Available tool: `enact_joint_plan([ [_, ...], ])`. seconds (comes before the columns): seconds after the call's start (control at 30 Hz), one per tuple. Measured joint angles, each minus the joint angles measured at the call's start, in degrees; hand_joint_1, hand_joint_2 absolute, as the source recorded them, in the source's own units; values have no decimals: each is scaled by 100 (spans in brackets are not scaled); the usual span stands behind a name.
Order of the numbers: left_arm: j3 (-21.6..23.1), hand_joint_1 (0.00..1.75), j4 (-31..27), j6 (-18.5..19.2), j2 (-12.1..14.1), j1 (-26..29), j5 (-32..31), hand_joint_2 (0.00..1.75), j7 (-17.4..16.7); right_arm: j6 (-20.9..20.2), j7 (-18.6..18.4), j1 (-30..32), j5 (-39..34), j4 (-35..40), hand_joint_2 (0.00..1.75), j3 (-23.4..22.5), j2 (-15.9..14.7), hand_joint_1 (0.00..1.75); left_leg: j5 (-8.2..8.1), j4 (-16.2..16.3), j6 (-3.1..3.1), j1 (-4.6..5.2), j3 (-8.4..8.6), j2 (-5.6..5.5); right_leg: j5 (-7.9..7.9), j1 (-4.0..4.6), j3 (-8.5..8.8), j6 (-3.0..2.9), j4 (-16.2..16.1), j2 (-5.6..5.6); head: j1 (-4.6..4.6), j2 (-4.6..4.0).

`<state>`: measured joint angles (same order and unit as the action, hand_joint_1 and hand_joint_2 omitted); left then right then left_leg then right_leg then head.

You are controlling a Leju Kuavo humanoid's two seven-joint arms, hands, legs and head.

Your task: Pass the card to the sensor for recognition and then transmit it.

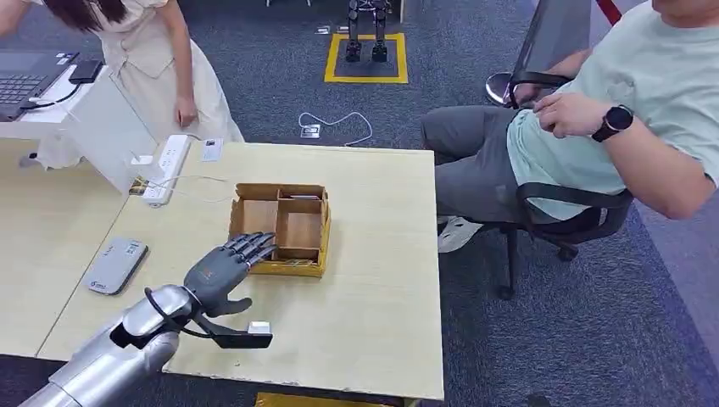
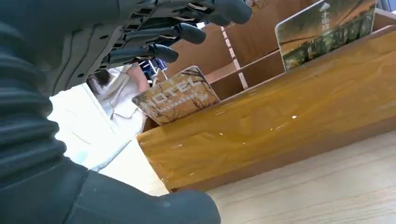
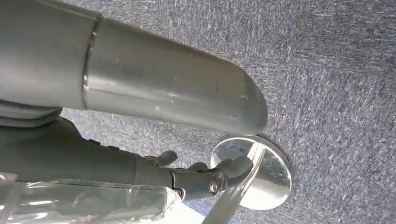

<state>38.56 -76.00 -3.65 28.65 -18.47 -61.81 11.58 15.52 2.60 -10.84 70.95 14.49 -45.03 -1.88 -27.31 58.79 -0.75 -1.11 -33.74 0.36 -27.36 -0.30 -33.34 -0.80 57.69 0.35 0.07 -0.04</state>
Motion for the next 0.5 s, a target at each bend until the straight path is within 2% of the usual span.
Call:
enact_joint_plan([
  [0.23, -39, 0, 87, -22, -96, -2, -15, 175, 0, 0, -4, 2, 0, 0, 0, 0, 0, 0, 0, 0, 0, 0, 0, 0, 0, 0, 0, 0, 0, 0, 0, 0],
  [0.5, -164, 0, 177, -212, -310, -2, -273, 175, -66, 11, -4, 8, 0, 0, 0, 0, 2, 0, 0, 0, 0, 1, 0, 0, 0, 0, 1, 0, 0, 0, 0, 0],
])
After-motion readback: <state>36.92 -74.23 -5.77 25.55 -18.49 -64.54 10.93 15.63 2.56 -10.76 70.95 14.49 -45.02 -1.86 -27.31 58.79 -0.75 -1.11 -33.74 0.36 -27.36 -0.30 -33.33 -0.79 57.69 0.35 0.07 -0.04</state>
